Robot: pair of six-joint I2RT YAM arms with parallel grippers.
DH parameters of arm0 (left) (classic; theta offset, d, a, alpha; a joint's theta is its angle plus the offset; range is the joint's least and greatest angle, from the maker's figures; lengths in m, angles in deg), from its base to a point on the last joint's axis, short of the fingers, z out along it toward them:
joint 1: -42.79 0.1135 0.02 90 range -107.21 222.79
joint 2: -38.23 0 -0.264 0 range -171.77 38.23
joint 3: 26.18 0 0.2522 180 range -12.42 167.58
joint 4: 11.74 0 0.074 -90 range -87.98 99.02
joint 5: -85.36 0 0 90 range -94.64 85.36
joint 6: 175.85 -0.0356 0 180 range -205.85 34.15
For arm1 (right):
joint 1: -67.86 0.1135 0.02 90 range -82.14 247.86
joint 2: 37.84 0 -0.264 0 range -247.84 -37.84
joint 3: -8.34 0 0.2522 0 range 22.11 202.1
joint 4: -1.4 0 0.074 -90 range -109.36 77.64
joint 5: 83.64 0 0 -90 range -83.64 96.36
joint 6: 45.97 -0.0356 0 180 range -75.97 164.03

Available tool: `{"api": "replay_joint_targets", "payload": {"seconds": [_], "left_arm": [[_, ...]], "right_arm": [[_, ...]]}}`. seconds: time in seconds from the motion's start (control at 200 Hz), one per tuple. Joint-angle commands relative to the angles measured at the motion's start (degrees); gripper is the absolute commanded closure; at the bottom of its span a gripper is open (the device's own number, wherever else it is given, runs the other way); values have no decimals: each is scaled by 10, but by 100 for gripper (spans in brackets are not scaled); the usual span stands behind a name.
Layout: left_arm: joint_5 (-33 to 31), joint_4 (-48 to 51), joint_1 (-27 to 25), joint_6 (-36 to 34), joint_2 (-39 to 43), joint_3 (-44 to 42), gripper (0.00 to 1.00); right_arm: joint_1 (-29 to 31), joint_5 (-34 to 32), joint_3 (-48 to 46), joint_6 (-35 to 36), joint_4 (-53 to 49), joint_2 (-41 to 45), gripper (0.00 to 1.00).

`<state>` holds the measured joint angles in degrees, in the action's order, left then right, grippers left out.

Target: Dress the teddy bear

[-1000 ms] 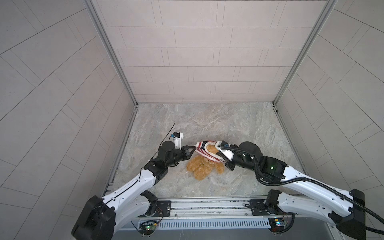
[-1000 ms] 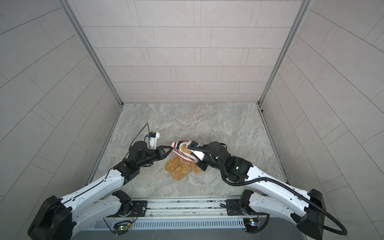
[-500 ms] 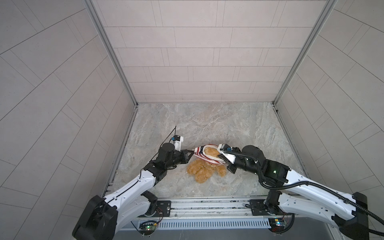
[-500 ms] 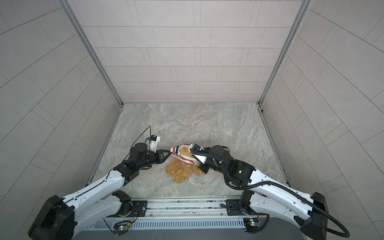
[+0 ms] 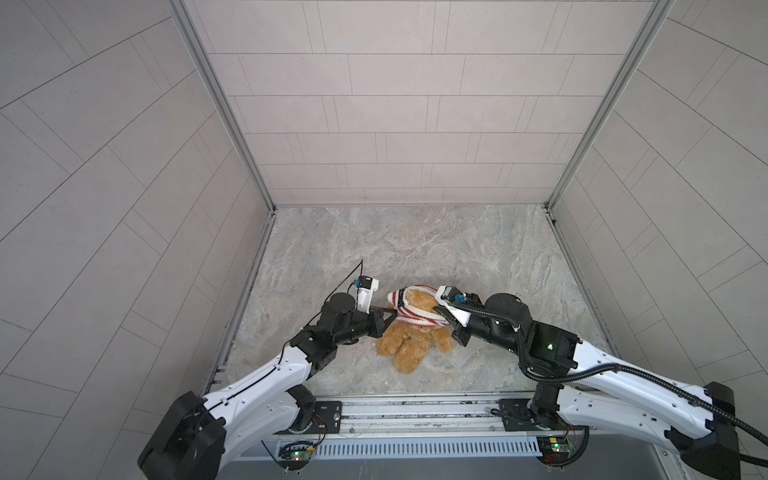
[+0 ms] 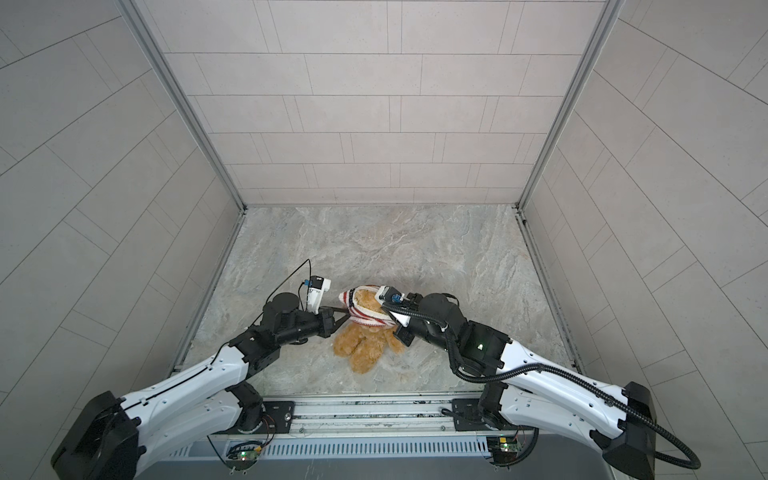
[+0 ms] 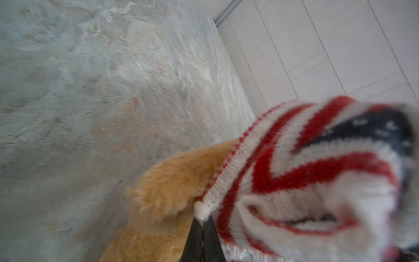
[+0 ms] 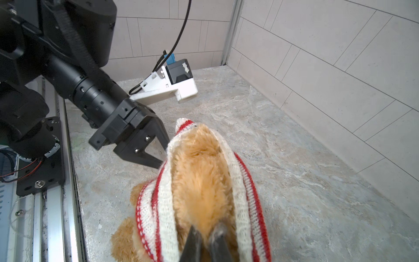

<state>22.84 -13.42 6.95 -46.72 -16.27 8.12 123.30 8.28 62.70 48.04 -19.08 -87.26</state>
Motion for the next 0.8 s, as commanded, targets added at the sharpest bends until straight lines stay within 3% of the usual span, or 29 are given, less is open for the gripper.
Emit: {"api": "replay_joint_targets", "payload": {"seconds": [0.0, 0.155, 0.34, 0.501, 0.671, 0.791], "left_arm": [[37, -44, -11, 11, 6, 3, 100], [46, -23, -17, 0, 8, 3, 100], [-38, 111, -17, -64, -14, 14, 100], [-67, 73, -16, -53, -57, 6, 100], [-31, -30, -34, -33, -67, 13, 100], [-48, 13, -65, -77, -35, 43, 100]], "right_arm": [[11, -37, 26, -12, 64, -5, 100], [25, -86, 29, -23, 67, -5, 100], [26, -129, 13, -58, 86, 23, 100], [26, -165, 5, -92, 107, 32, 100], [26, -153, 18, -95, 103, 7, 100], [26, -131, 29, -87, 83, -3, 100]]}}
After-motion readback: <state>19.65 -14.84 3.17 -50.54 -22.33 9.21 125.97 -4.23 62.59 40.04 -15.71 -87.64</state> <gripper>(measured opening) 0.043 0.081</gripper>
